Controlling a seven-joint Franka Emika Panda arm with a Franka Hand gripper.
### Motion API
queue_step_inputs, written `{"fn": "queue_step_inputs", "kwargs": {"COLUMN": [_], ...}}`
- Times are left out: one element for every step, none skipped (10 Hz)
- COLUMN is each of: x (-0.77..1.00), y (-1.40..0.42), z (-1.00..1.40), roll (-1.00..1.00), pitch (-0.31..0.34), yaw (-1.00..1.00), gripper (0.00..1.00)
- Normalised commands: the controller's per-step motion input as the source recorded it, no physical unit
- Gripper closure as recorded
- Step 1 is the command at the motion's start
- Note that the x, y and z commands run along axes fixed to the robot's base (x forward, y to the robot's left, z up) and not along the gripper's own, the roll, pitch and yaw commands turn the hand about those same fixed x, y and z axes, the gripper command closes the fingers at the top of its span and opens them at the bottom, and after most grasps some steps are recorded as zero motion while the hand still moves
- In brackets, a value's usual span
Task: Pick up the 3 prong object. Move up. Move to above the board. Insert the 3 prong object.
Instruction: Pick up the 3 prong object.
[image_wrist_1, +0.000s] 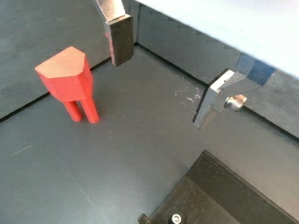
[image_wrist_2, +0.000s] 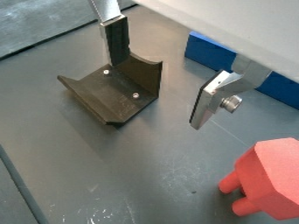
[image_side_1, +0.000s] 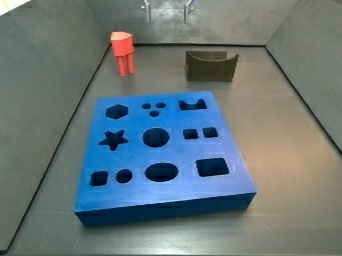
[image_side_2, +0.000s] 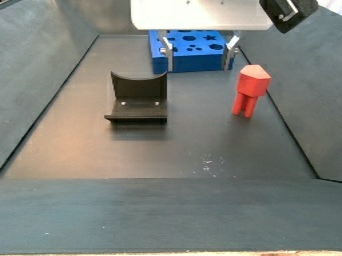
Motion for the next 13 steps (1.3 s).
{"fn": "queue_step_inputs", "kwargs": {"x": [-0.04,-0.17,-0.36,-0.41,-0.48,-0.53,-0.48,-0.47,-0.40,-0.44,-0.53,-0.59,-0.56], "y": [0.00,0.00,0.00,0.00,0.00,0.01,0.12,0.11,0.10,0.07,0.00,0.00,0.00], "z": [0.00,-0.02,-0.05,-0.13,-0.19,-0.13,0.00,0.00,0.00,0.00,0.00,-0.02,-0.02], "roll": [0.00,0.00,0.00,0.14,0.03,0.00,0.00,0.00,0.00,0.03,0.01,0.00,0.00], "pitch": [0.000,0.000,0.000,0.000,0.000,0.000,0.000,0.091,0.206,0.086,0.000,-0.029,-0.009], "yaw": [0.00,0.00,0.00,0.00,0.00,0.00,0.00,0.00,0.00,0.03,0.00,0.03,0.09], "gripper": [0.00,0.00,0.00,0.00,0.00,0.00,0.00,0.00,0.00,0.00,0.00,0.00,0.00]}}
